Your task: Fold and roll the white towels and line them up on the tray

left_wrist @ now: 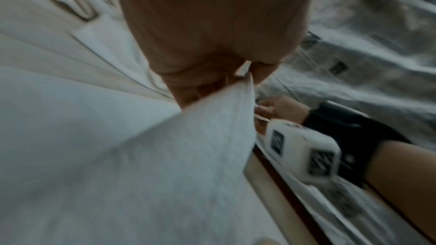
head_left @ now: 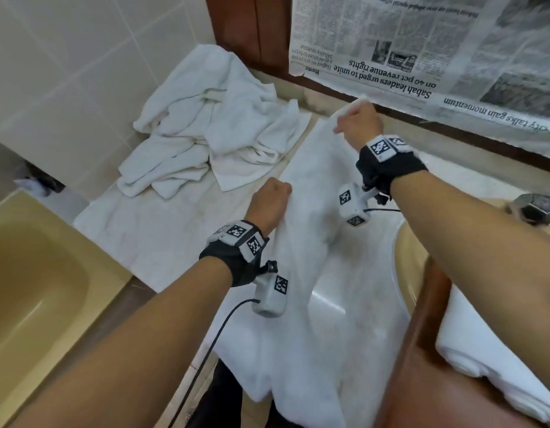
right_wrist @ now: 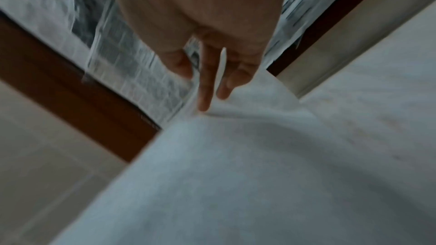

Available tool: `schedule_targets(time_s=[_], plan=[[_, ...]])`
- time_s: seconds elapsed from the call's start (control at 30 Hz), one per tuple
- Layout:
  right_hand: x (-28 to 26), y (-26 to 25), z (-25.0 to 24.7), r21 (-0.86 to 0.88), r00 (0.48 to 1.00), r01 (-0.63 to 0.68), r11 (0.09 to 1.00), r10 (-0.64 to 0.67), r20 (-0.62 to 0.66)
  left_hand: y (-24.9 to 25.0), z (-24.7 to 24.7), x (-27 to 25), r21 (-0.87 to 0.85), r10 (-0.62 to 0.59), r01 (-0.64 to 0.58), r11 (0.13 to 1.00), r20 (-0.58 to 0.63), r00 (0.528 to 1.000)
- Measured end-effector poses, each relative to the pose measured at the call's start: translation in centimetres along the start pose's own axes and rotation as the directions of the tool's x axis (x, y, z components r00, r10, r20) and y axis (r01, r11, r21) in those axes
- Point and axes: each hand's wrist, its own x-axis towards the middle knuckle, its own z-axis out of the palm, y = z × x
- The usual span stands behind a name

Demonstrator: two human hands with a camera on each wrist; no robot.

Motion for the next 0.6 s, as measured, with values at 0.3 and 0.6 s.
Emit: schedule_targets(time_s=[0.3, 0.6], plan=[[-4.9, 6.5, 6.7, -0.423, 0.945, 0.205, 0.883, -0.065, 0.322, -8.5, -4.4, 2.9, 0.355, -0.124, 0.119, 0.927, -0.008, 0.992], [-0.3, 5.3, 2.9, -0.307, 0.993, -0.031, 0.951, 0.063, 0.095, -3.0, -3.1, 8.6, 0.512, -0.057, -0.047, 0.858, 0.185, 0.981]])
